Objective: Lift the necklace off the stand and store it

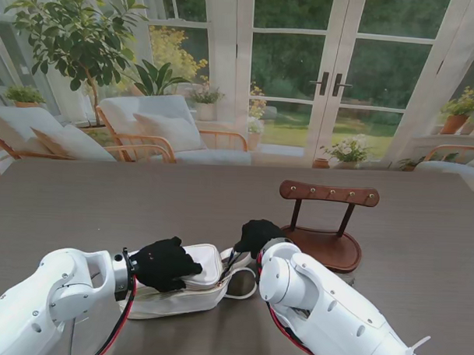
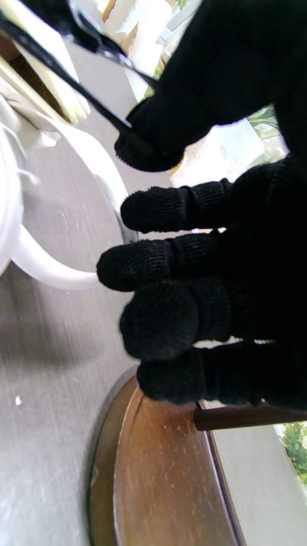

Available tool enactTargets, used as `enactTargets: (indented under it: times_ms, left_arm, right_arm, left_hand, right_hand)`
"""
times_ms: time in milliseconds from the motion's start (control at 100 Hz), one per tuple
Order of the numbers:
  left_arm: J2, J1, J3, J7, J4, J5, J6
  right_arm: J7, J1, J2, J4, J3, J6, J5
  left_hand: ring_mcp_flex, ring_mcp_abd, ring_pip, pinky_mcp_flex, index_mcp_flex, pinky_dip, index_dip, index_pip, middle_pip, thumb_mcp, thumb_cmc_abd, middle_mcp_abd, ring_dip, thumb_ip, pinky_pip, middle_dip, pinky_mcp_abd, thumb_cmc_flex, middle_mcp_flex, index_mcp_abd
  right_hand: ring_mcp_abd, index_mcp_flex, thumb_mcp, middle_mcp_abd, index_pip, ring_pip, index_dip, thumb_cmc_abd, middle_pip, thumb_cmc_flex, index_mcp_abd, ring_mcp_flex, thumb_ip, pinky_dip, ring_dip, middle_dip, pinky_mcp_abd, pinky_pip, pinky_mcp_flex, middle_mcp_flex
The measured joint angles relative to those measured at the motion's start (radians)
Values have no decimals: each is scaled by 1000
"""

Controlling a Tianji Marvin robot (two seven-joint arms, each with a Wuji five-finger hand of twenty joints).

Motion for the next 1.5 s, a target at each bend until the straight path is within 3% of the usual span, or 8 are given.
enactTargets:
  times_ms: [300,420,530,810,900,1200,1500]
  left_arm:
    - [7,-45,32,-8,32,-19,-40]
    - [8,-60,42,-36,37,-41,-53]
    - [12,-78,54,-74,39,-68,-71]
    - [19,-110,84,-111,52,-119,-82]
    - [20,-120,94,-119,58,-130,-82]
    - [21,-136,108,-129,70,-149,-85]
    - [29,-166,139,-154,82,-179,-89]
  right_arm:
    - [-6,8,-3,1,-10,3,3]
    - [-5,17,-3,4,-19,3,2]
    - [-3,41,-5,21,-43,4,3]
    - [16,107,-25,74,-87,19,27]
    - [16,126,-31,91,-96,27,33]
    - [31,188,-54,155,-139,46,59]
    - [45,193,-54,158,-138,46,60]
  left_hand:
    - [33,1,22,27,44,-44,22,0,18,5,-31,17,53,0,43,-21,16,0,49,25]
    - [35,5,28,29,51,-55,31,0,18,33,-49,42,67,0,56,-23,27,0,60,52]
    - [37,32,28,34,55,-65,41,0,18,35,-57,75,67,0,59,-23,61,39,66,104]
    - [61,45,44,46,117,-77,46,0,46,35,-85,84,91,0,89,-21,85,75,92,149]
    - [79,58,68,57,137,-77,59,0,87,35,-84,101,122,0,118,-21,115,75,103,174]
    - [85,63,91,64,152,-77,74,1,115,35,-83,106,126,0,131,-21,128,75,111,180]
    - [102,79,103,71,168,-77,88,1,127,35,-83,120,141,0,141,-17,156,82,127,192]
  right_hand:
    - [0,0,0,0,0,0,0,0,0,0,0,0,0,0,0,0,0,0,0,0]
    - [0,0,0,0,0,0,0,0,0,0,-1,0,0,0,0,0,0,0,0,0]
    - [0,0,0,0,0,0,0,0,0,0,-1,0,0,0,0,0,0,0,0,0]
    - [-1,-1,0,-1,0,0,0,0,-1,0,-14,0,0,0,0,0,0,0,0,0]
    - [-3,-2,0,-2,0,0,0,0,-1,0,-15,0,0,0,0,0,0,0,0,0]
    - [-6,-13,0,-6,0,0,0,-1,-1,0,-27,0,0,0,0,0,-1,0,0,0]
    - [-6,-37,-1,-8,0,0,0,-1,-1,0,-29,0,0,-1,0,0,-1,0,0,0]
